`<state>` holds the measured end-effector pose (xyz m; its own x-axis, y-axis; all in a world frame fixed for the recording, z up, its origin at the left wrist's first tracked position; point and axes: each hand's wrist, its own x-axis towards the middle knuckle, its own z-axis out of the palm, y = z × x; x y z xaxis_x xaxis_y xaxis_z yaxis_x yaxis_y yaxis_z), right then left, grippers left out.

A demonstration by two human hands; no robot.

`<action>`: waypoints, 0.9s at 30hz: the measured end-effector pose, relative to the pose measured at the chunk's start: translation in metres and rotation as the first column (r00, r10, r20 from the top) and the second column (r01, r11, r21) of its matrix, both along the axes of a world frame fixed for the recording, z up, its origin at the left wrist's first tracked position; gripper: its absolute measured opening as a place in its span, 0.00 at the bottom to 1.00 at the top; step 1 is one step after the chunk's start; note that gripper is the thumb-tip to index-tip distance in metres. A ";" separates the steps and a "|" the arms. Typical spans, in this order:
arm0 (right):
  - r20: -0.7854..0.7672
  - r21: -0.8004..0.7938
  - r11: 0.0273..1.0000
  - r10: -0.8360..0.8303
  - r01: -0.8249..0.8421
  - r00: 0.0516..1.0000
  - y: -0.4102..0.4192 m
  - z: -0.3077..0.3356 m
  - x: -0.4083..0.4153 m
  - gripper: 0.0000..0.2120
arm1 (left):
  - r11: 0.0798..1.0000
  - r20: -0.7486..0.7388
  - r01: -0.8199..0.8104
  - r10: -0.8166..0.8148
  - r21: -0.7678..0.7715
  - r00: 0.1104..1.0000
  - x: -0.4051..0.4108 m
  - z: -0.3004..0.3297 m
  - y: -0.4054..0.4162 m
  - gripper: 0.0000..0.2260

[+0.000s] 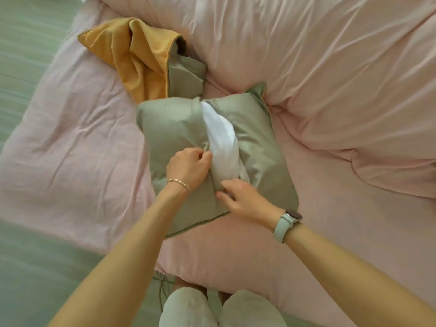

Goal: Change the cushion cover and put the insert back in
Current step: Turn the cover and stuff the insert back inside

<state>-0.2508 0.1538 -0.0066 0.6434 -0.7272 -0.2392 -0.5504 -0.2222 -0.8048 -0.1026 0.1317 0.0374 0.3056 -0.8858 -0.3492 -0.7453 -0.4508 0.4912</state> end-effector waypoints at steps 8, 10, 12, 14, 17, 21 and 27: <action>-0.261 -0.537 0.831 -0.001 -0.145 0.965 0.020 -0.017 -0.027 0.09 | 0.887 0.399 0.274 -0.114 -0.372 0.910 0.026 -0.010 0.038 0.14; -0.372 -0.558 0.782 0.064 -0.278 0.926 0.011 -0.017 -0.030 0.08 | 0.773 0.512 0.507 -0.280 -0.382 0.812 0.025 -0.022 0.025 0.17; -0.445 -0.583 0.711 0.125 -0.393 0.887 0.000 -0.017 -0.030 0.07 | 0.702 0.566 0.666 -0.451 -0.252 0.690 0.023 -0.028 0.009 0.23; -0.474 -0.635 0.634 0.131 -0.441 0.871 -0.016 -0.009 -0.029 0.07 | 0.675 0.556 0.726 -0.557 -0.130 0.617 0.023 -0.030 -0.002 0.22; -0.436 -0.688 0.572 0.167 -0.447 0.884 -0.027 0.006 -0.034 0.10 | 0.677 0.577 0.734 -0.583 -0.045 0.572 0.032 -0.026 -0.007 0.17; -0.357 -0.683 0.602 0.218 -0.413 0.908 -0.026 0.025 -0.056 0.10 | 0.682 0.523 0.721 -0.573 -0.124 0.631 0.034 -0.008 -0.003 0.14; -0.360 -0.721 0.652 -0.064 -0.234 0.931 -0.053 0.007 -0.105 0.13 | 0.631 0.311 0.698 -0.626 -0.338 0.716 -0.002 -0.022 0.060 0.12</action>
